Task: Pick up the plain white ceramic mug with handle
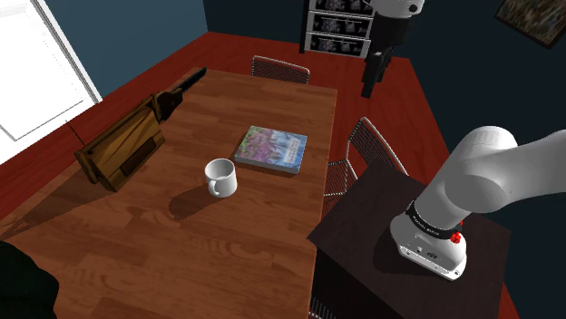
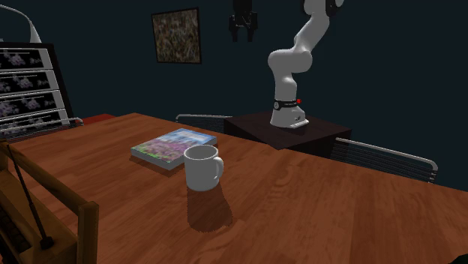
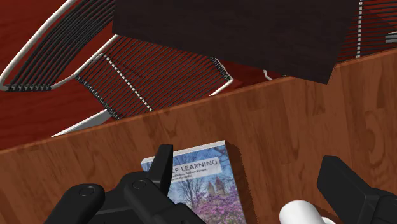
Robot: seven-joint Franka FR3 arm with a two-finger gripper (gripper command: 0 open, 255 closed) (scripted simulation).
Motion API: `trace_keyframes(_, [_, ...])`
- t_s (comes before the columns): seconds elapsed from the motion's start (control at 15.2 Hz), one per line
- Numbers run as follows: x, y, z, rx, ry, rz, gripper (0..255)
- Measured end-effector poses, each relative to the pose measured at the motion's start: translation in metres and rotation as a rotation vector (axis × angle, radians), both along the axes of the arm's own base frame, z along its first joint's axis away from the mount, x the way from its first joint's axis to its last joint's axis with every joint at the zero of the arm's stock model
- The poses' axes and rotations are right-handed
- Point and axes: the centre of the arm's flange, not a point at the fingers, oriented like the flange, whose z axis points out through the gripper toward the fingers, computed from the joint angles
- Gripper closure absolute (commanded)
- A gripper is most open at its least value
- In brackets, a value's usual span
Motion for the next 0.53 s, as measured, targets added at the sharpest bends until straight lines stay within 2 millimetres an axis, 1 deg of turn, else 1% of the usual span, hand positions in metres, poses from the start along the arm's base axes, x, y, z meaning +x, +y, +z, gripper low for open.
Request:
trace_keyframes(0.13, [0.004, 0.003, -0.004, 0.000, 0.002, 0.002, 0])
trace_keyframes(0.26, [0.020, 0.012, -0.019, 0.001, 0.006, 0.007, 0])
trace_keyframes(0.53, [0.055, 0.033, -0.042, 0.004, 0.015, 0.022, 0])
